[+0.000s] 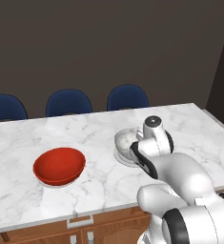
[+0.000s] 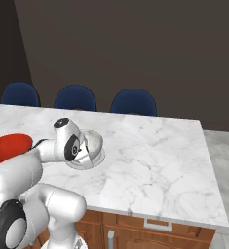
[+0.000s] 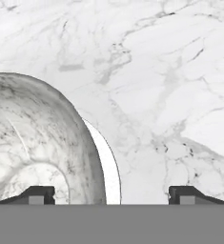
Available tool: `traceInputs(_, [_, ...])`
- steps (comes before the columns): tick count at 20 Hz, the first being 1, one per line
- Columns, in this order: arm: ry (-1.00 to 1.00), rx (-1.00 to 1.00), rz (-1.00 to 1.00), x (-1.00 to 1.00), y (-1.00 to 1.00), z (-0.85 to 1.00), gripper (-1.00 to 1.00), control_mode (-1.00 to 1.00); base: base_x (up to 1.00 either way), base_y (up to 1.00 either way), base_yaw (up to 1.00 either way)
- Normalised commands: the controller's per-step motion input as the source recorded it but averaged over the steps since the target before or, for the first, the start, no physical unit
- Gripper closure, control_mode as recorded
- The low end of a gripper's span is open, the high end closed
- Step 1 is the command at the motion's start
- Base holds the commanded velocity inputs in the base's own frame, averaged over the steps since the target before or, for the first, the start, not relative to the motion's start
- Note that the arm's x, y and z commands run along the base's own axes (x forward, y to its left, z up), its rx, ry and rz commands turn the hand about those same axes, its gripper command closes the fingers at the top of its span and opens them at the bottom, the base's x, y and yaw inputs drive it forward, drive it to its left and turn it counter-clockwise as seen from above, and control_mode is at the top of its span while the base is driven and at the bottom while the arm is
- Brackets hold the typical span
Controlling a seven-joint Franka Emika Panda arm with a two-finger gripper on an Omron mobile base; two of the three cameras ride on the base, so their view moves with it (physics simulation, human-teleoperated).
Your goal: Move the bowls from the cabinet to the plates on the dining table.
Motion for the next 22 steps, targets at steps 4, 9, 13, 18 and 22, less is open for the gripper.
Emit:
traceInputs(4, [-0.03,0.02,0.00,-0.18,-0.01,0.49,-1.00,-1.00,0.00,0.00,0.00])
traceInputs(9, [-0.04,0.00,0.00,-0.17,0.00,0.62,-1.00,-1.00,0.00,0.00,0.00])
traceInputs(13, [0.00,0.00,0.01,-0.24,0.00,0.62,-1.00,-1.00,0.00,0.00,0.00])
traceInputs(18, [-0.02,0.01,0.01,-0.41,-0.06,0.62,-1.00,-1.00,0.00,0.00,0.00])
traceInputs(22, [-0.02,0.08,0.00,-0.52,-0.01,0.59,-1.00,-1.00,0.00,0.00,0.00])
